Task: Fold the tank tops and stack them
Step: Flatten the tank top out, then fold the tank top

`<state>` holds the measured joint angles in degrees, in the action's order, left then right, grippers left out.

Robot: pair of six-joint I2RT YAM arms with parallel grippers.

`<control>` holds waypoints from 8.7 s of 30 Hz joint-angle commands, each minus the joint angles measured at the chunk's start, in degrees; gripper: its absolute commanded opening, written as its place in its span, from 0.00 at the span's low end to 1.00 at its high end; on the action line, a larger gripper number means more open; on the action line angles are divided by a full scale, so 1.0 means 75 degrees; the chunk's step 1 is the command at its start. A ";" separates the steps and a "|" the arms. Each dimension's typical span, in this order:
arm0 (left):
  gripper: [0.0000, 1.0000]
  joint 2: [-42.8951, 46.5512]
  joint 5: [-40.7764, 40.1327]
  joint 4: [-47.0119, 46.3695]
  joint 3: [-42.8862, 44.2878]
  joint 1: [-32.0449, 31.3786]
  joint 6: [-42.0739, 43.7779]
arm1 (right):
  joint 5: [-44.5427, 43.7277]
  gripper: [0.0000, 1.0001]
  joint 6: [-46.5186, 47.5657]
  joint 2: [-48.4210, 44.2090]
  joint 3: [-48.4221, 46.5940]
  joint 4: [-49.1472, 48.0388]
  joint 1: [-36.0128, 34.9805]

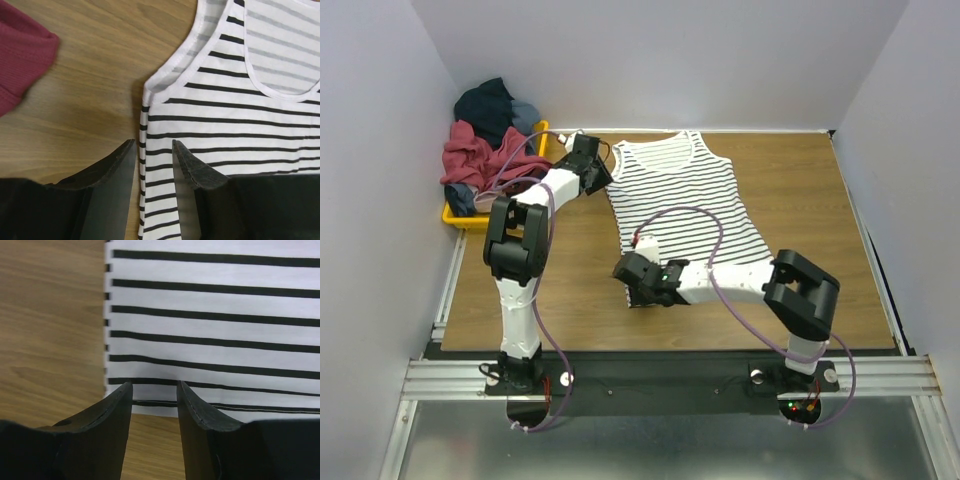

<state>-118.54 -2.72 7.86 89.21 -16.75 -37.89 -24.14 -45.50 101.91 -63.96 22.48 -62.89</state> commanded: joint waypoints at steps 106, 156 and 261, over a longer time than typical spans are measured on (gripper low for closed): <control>0.00 0.0500 -0.1462 -0.0171 -0.1066 0.0183 -0.0033 | 0.1401 0.03 0.0136 -0.0158 -0.0483 -0.0348 -0.1329; 0.00 -0.1819 -0.2122 0.1366 0.3609 -0.1891 -0.0292 | 0.0371 0.03 -0.1223 -0.3346 0.3184 -0.0736 0.0276; 0.46 -0.1572 -0.0152 -0.0029 0.1863 -0.0169 -0.0198 | 0.0828 0.50 0.0195 -0.0475 0.1357 -0.0641 -0.0169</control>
<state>-129.56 -3.01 5.72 99.74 -17.96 -41.67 -20.99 -43.42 95.72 -53.49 19.77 -63.05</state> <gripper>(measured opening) 0.457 0.504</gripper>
